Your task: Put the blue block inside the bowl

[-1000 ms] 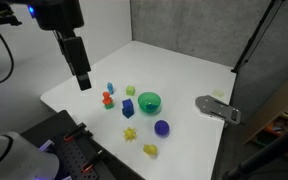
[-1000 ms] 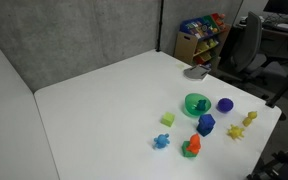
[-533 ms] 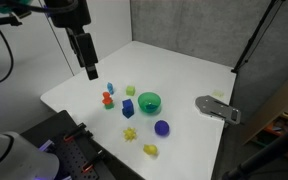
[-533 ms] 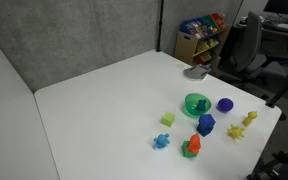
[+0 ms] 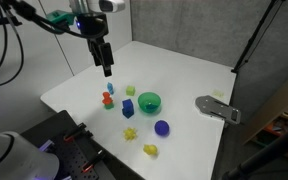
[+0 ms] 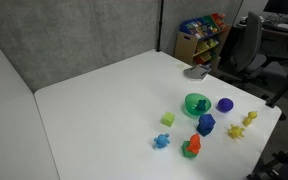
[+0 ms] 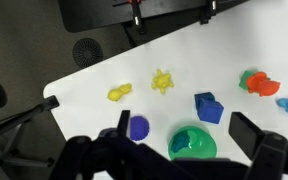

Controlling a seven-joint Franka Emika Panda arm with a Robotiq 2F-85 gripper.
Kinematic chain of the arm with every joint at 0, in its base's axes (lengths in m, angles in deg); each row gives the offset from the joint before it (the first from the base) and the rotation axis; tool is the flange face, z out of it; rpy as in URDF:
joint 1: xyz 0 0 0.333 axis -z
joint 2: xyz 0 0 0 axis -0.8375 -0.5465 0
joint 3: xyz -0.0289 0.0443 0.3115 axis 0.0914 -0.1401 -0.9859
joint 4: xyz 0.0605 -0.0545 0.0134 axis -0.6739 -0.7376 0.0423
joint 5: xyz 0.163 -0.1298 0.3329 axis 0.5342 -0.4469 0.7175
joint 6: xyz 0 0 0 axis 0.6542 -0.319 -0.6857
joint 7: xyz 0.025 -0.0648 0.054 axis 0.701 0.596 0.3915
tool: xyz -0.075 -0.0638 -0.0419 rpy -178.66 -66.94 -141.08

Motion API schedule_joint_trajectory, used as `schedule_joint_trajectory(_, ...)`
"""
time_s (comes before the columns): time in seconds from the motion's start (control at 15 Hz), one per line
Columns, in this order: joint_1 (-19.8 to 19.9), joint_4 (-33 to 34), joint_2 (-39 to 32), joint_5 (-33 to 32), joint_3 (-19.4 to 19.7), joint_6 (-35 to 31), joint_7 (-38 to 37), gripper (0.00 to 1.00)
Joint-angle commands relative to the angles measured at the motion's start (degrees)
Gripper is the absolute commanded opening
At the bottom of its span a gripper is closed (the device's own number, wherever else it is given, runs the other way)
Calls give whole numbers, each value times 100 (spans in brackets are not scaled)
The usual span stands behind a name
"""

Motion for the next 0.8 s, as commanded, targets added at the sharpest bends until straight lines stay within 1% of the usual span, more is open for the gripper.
schedule_joint_trajectory(0.0, -147, 286, -821, 254, -15, -394, -61, 100)
schedule_joint_trajectory(0.33, -304, 74, -1469, 504, 26, -1211, 120, 100)
schedule_joint_trajectory(0.53, -317, -92, -1873, 515, 13, -1940, 34, 100)
schedule_joint_trajectory(0.73, -346, -195, -2346, 668, 19, -2640, 15, 100)
